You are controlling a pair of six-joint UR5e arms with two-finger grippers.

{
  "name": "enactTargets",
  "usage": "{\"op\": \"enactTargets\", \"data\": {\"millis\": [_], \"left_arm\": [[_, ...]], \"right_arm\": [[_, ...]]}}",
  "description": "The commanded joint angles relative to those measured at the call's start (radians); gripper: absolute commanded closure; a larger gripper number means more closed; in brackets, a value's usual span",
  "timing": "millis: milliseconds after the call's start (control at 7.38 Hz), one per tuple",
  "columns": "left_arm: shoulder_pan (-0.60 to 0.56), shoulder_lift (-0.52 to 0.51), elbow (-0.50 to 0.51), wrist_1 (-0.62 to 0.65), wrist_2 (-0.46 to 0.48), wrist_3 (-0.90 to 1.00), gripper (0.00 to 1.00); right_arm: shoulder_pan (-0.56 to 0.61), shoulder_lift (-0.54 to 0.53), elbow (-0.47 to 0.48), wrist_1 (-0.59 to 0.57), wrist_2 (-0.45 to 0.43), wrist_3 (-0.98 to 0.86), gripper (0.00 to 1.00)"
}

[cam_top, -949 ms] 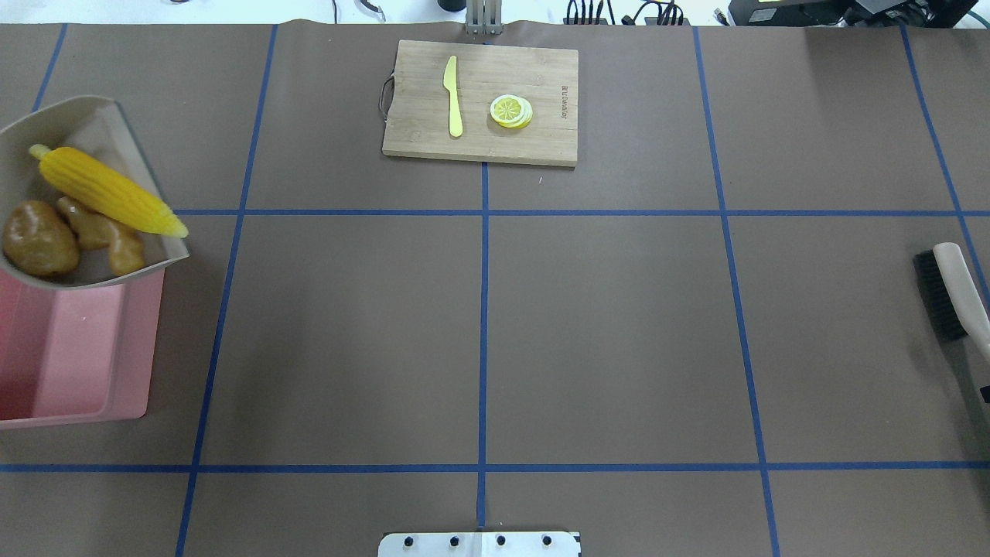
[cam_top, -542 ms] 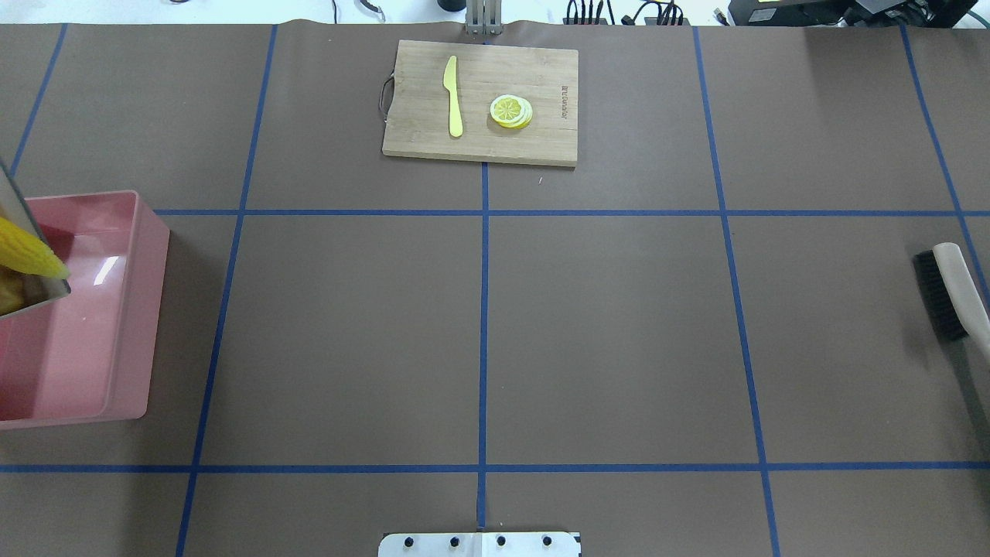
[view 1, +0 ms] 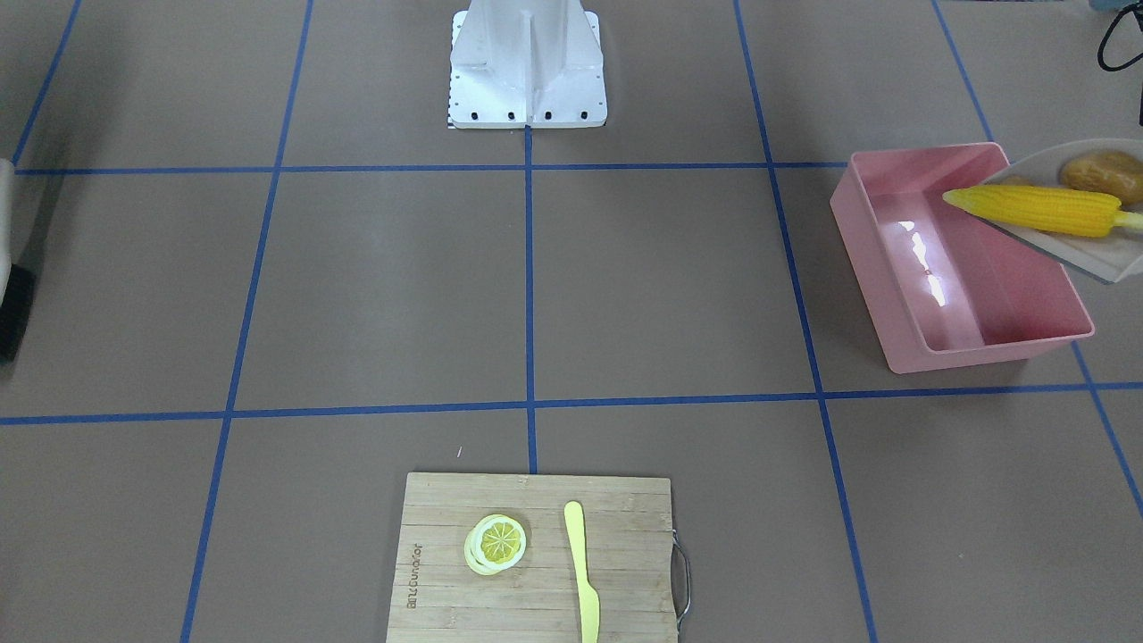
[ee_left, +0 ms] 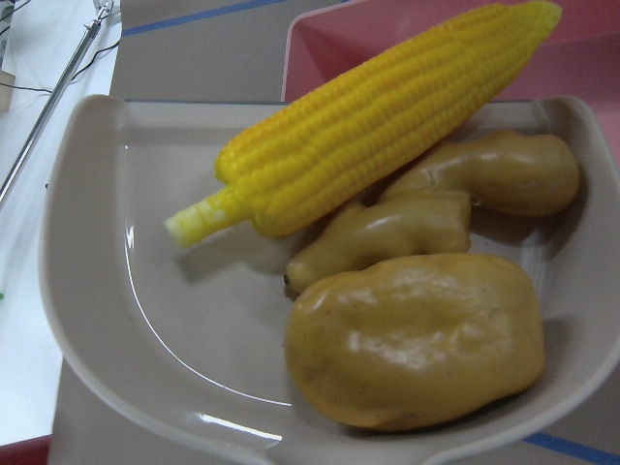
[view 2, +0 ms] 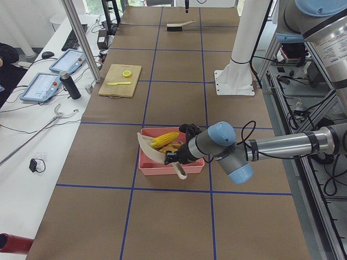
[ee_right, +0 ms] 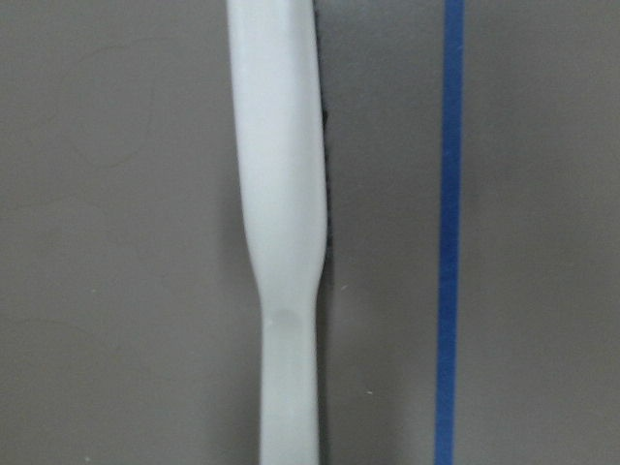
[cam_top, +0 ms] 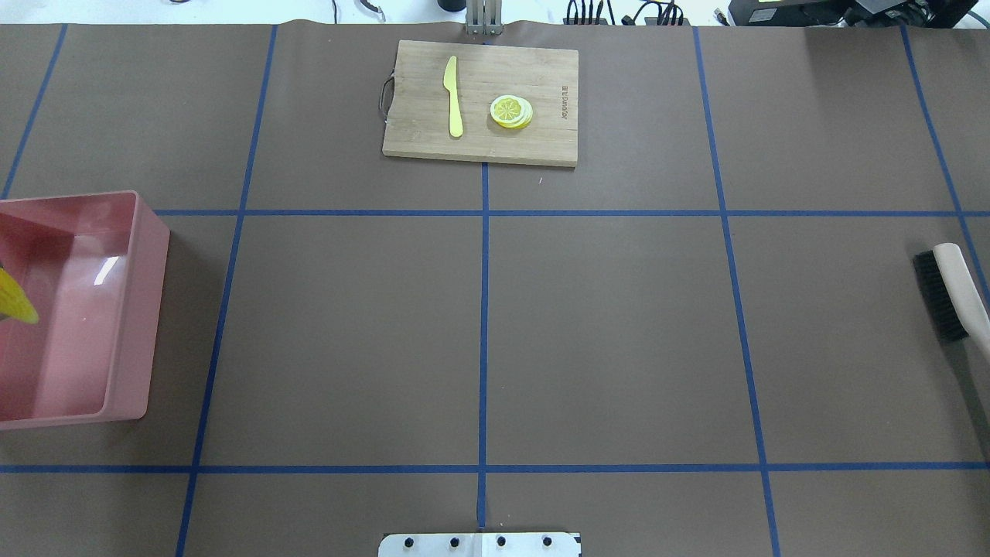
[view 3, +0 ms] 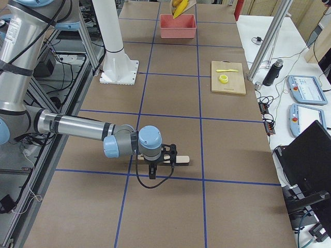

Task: Sweep and dump trash into bin
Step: 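Tilt the dustpan with the left gripper to dump produce into the bin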

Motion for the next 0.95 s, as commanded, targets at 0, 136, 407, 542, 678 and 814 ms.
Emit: {"op": "enactTargets", "data": {"millis": [0,136,407,542,678,814], "left_arm": [[-0.006,-0.014,-0.006,-0.048,0.096,0.191,1.0],[-0.006,-0.021,-0.012,-0.092,0.147,0.26,1.0],[-0.001,-0.035,-0.022,-0.115,0.183,0.336,1.0],[-0.001,-0.041,-0.034,-0.115,0.194,0.365,1.0],[0.0,-0.043,-0.031,-0.115,0.197,0.368,1.0],[0.002,-0.043,-0.029,-0.115,0.196,0.368,1.0]], "right_arm": [[0.194,0.243,0.015,-0.536,-0.084,-0.329,0.0],[0.194,0.248,0.015,-0.548,-0.11,-0.33,0.0],[0.194,0.244,-0.034,-0.538,-0.112,-0.314,0.0],[0.191,0.247,-0.043,-0.536,-0.124,-0.314,0.0],[0.193,0.242,-0.043,-0.536,-0.123,-0.314,0.0],[0.193,0.242,-0.045,-0.478,-0.127,-0.314,0.0]]}}
